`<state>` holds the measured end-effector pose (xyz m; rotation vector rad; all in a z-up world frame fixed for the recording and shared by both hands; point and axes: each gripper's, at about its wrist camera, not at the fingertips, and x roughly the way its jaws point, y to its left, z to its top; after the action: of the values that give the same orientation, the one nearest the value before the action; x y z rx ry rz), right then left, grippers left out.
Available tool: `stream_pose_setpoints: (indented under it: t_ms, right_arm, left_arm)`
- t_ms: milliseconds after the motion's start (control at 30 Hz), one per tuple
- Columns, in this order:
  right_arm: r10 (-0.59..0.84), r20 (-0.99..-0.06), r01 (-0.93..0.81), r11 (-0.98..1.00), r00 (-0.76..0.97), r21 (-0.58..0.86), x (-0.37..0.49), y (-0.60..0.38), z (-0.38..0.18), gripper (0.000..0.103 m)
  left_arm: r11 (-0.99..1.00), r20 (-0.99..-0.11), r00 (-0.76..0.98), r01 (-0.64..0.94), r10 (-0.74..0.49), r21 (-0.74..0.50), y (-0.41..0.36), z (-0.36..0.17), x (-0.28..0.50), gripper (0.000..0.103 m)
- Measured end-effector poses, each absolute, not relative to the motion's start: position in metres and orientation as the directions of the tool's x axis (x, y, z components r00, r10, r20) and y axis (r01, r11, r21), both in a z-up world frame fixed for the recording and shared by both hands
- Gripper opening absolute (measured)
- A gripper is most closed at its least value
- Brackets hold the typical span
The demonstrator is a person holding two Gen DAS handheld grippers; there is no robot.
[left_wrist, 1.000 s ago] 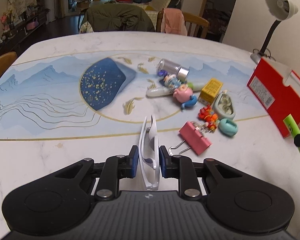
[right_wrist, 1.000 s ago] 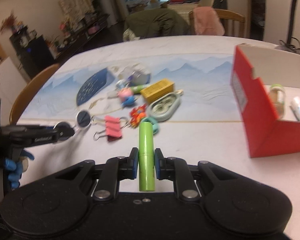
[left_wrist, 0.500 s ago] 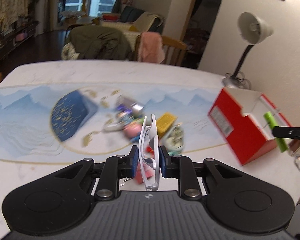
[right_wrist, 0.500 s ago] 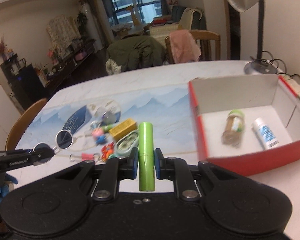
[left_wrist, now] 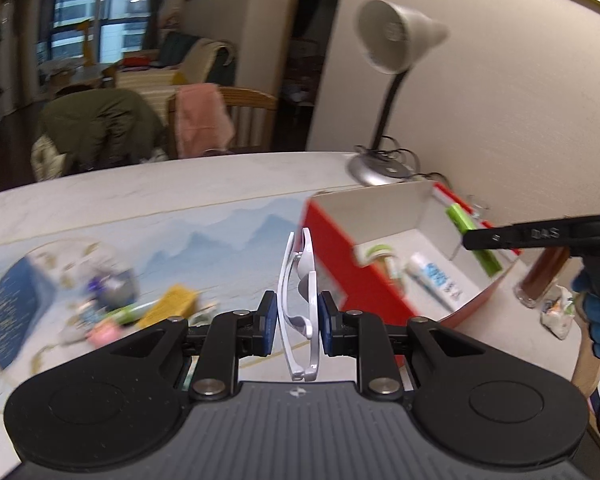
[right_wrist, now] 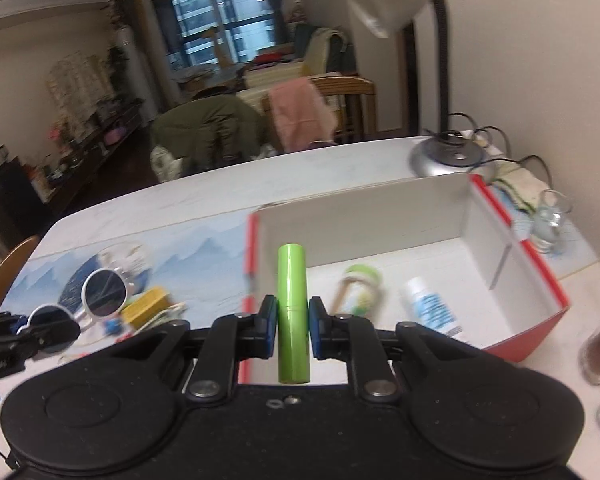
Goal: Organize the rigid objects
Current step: 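Carry the sunglasses and green stick into the red shoebox with both grippers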
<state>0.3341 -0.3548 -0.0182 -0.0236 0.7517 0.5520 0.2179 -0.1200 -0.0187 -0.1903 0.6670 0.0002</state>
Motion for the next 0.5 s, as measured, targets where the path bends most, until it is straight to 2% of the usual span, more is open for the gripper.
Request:
stream_pose_setpoints:
  t_ms: [500]
  right_arm:
    - [0.37, -0.701, -0.387, 0.911, 0.609, 0.144, 0.418, -0.409, -0.041, 0.015]
  left_arm:
    - [0.987, -0.684, 0.712, 0.107, -0.158, -0.117, -0.225, -0.036, 0.325, 0.021]
